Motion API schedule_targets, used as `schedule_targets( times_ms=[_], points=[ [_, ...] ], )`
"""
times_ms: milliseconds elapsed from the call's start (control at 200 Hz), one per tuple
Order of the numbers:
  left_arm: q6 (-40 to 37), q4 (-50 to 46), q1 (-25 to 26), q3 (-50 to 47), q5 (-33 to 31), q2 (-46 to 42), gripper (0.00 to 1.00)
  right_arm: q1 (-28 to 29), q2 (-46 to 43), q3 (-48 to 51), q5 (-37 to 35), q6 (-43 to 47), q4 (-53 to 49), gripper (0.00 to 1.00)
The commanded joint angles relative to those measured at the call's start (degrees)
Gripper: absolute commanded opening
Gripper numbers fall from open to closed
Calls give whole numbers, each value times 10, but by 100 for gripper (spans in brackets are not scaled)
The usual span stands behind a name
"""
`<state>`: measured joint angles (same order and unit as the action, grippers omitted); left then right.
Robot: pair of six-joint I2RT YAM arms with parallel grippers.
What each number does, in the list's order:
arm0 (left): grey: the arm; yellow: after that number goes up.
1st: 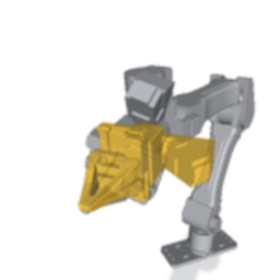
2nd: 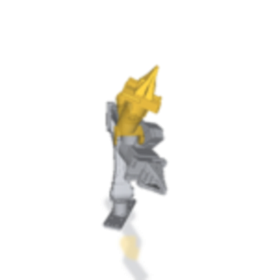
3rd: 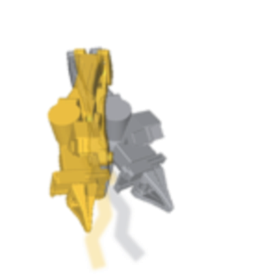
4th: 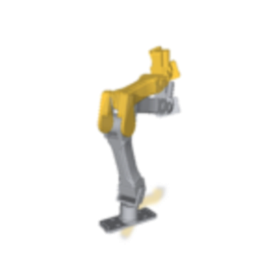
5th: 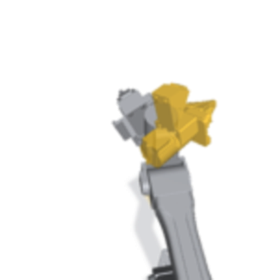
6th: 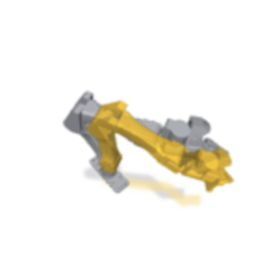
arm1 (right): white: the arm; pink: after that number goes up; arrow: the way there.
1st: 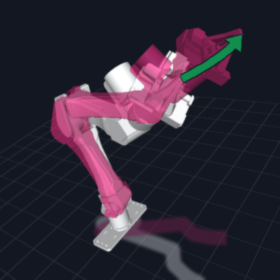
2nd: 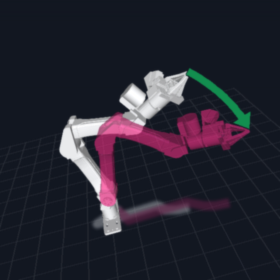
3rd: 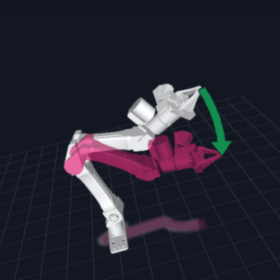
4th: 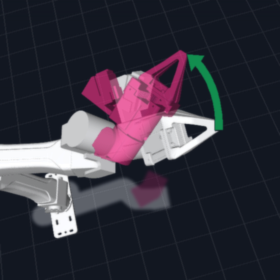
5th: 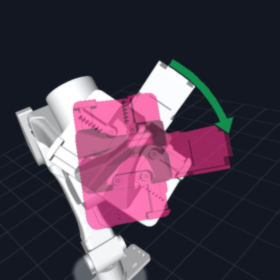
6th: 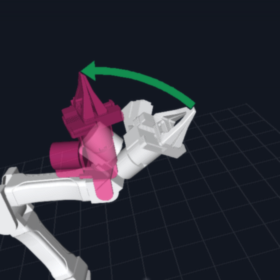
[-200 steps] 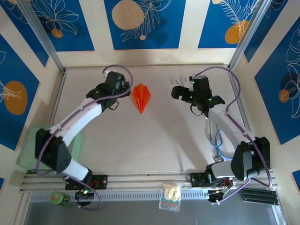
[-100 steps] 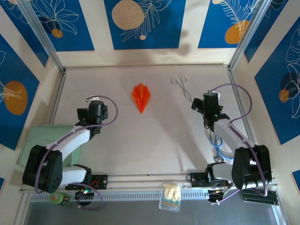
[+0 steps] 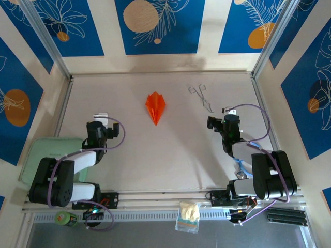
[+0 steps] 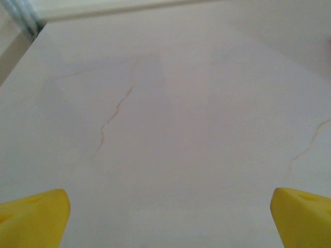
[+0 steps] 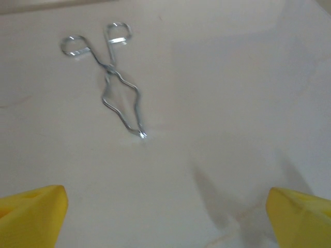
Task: Fold a paper plane with a square sheet of paper (pick it up from the middle)
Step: Reset both arms
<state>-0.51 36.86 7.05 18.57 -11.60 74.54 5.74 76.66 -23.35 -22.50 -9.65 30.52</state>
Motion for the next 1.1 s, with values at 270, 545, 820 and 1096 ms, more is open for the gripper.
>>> schedule_targets(
  times_ms=[270, 545, 820, 1096],
  points=[
    [-21, 194, -33, -14, 110, 89, 99, -23, 71, 30, 106, 53, 194, 99],
    [-13, 175, -40, 25, 100, 149, 99, -43, 105, 2, 117, 30, 169, 99],
    [-16, 171, -39, 28, 98, 150, 99, -48, 106, 0, 124, 28, 165, 99],
    [-19, 159, -38, 36, 102, 154, 99, -48, 106, 0, 124, 28, 165, 99]
  ],
)
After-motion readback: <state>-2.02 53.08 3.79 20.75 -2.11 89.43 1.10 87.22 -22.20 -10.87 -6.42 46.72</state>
